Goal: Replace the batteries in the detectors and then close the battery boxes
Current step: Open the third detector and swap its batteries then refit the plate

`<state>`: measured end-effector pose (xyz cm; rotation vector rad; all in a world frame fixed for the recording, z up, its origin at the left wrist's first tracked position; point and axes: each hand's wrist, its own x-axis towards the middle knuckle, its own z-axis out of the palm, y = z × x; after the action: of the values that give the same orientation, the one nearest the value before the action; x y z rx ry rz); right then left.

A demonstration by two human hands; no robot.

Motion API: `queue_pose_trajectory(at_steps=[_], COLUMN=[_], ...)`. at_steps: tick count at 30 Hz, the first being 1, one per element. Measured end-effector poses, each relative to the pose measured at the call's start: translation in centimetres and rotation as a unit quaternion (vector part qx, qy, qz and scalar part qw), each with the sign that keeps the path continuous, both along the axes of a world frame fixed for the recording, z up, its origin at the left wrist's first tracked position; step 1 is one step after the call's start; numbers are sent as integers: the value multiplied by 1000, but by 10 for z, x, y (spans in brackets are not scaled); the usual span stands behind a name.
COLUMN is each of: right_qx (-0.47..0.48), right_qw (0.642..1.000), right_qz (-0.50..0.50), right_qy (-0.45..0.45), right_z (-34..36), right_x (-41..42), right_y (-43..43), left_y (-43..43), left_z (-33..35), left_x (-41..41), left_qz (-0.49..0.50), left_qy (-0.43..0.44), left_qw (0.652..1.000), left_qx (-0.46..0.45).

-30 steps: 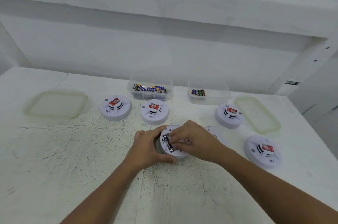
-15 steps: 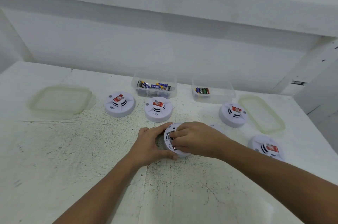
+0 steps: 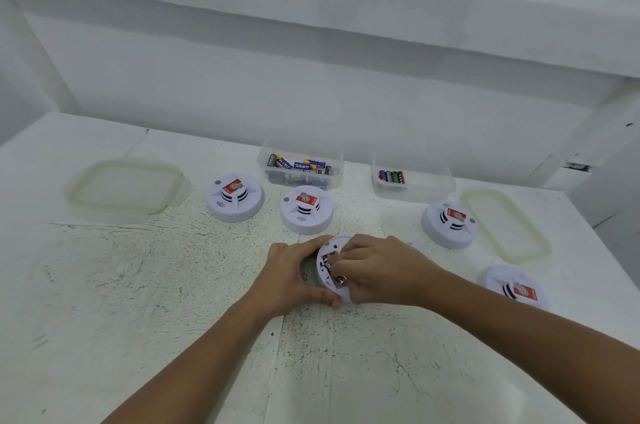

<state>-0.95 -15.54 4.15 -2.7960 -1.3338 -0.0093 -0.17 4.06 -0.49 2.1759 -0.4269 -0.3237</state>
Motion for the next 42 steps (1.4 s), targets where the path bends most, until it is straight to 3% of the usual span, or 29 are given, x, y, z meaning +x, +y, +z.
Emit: queue_pose_trajectory(at_steps=[6, 11, 13, 17, 21, 23, 26, 28, 31, 42], right_qx=[90, 118, 201, 380, 472, 447, 314, 214, 126, 134], right_qw=[980, 962, 927, 803, 741, 755, 803, 826, 826, 796], right_qz=[-157, -209, -261, -355, -410, -450, -499, -520, -545, -577], right_qy=[78, 131, 180, 292, 244, 165, 79, 53, 63, 120], right_z=[4, 6, 12, 28, 39, 42, 40, 31, 14, -7], right_x=[-12, -17, -14, 10, 51, 75, 113, 136, 157, 178], right_y=[4, 8, 4, -19, -53, -72, -95, -105, -109, -111], left_y=[-1, 0, 0, -1, -1, -1, -1, -1, -2, -3], left_z=[0, 1, 3, 6, 5, 5, 3, 4, 6, 5], left_x=[-1, -2, -3, -4, -3, -3, -2, -1, -2, 1], left_qz=[7, 6, 5, 9, 9, 9, 14, 12, 9, 18], left_qy=[-2, -5, -6, -5, 2, 2, 10, 9, 9, 18], left_qw=[1000, 1000, 1000, 1000, 1000, 1000, 1000, 1000, 1000, 1000], left_qx=[-1, -3, -3, -2, -1, 0, -6, -6, -5, -10])
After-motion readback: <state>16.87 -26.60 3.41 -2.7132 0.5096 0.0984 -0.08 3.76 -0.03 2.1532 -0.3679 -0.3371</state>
